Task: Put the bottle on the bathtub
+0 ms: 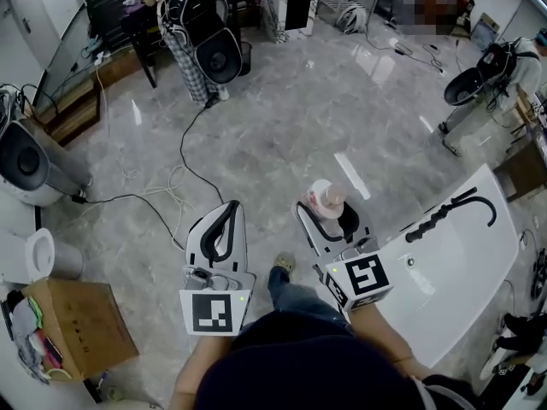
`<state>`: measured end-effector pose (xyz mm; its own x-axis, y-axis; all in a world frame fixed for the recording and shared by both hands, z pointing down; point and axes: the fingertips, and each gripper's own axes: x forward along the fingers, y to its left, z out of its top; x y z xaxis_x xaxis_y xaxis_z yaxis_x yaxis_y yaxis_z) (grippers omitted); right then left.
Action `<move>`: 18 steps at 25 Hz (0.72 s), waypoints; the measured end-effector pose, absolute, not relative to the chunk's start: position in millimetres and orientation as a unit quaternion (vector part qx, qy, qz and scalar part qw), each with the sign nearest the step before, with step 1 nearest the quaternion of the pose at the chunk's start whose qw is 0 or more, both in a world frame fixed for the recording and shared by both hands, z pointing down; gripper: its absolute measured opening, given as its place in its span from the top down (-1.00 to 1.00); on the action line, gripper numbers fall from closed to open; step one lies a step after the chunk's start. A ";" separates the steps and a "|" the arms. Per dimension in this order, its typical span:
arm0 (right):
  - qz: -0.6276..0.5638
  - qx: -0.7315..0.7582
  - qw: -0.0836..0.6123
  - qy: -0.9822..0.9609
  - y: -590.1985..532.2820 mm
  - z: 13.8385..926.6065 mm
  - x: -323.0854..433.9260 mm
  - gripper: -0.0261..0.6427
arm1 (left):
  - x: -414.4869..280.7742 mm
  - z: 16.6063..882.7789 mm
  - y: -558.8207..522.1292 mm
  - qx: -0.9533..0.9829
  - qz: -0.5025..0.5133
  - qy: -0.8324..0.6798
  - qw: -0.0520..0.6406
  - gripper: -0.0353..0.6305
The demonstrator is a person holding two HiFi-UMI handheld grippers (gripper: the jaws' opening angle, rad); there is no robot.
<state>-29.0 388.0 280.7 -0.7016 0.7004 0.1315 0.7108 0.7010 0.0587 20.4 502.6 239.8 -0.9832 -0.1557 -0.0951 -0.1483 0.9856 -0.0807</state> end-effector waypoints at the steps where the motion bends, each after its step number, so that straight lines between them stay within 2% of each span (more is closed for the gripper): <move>1: -0.053 -0.381 0.049 -0.922 388.1 280.7 -43.2 0.21 | 5.1 238.4 502.2 -0.081 -0.040 0.995 0.052 0.83; 11: -0.052 -0.317 0.032 -0.946 338.9 270.6 -167.6 0.21 | -134.6 230.9 455.0 -0.154 -0.052 0.985 0.059 0.83; 14: -0.050 -0.279 0.027 -0.959 289.2 270.1 -180.6 0.21 | -157.3 228.3 404.9 -0.193 -0.059 0.977 0.067 0.83; 18: -0.035 -0.223 0.030 -0.974 187.6 266.7 -159.7 0.21 | -154.9 221.2 302.1 -0.254 -0.065 0.963 0.061 0.83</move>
<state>-159.7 187.6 266.7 -0.8987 0.4324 0.0736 0.4366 0.8980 0.0547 -154.9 302.1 221.2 -0.8632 -0.4976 -0.0850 -0.4816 0.8623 -0.1566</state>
